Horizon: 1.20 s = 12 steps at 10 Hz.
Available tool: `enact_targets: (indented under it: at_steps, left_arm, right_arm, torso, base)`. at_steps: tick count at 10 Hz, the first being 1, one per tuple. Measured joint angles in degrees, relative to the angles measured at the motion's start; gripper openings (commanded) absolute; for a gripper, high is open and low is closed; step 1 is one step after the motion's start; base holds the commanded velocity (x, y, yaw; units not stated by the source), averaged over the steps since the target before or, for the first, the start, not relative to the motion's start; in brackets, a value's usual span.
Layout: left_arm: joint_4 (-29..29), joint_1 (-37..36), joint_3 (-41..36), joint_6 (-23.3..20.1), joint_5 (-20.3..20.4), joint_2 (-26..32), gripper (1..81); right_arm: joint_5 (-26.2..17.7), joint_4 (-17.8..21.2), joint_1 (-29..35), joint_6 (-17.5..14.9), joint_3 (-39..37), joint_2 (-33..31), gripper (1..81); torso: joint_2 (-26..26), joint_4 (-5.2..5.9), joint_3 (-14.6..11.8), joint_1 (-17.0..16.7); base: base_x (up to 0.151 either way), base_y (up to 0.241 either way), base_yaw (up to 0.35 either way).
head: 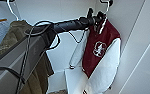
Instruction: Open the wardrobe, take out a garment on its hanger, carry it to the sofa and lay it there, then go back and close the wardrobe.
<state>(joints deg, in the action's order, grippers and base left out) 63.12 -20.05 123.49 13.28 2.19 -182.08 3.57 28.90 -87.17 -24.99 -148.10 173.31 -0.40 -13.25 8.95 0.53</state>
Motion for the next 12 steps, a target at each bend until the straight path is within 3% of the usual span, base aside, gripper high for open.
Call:
enact_targets:
  at_steps: [10, 12]
  left_arm:
    - [-4.0, -5.1, -1.2, 0.5, -6.4, 1.7, 1.0]
    - [-4.5, -4.4, -1.1, 0.5, -7.5, 3.5, 1.0]
  right_arm:
    - [0.0, 0.0, -0.1, 0.0, 0.0, 0.0, 81.1]
    - [0.0, 0.0, -0.2, 0.0, 0.0, 0.0, 81.1]
  torso:
    - [0.0, 0.0, 0.0, 0.0]
    - [0.0, 1.4, 0.0, 0.0]
  base:
    - [0.0, 0.0, 0.0]
    - [0.0, 0.0, 0.0]
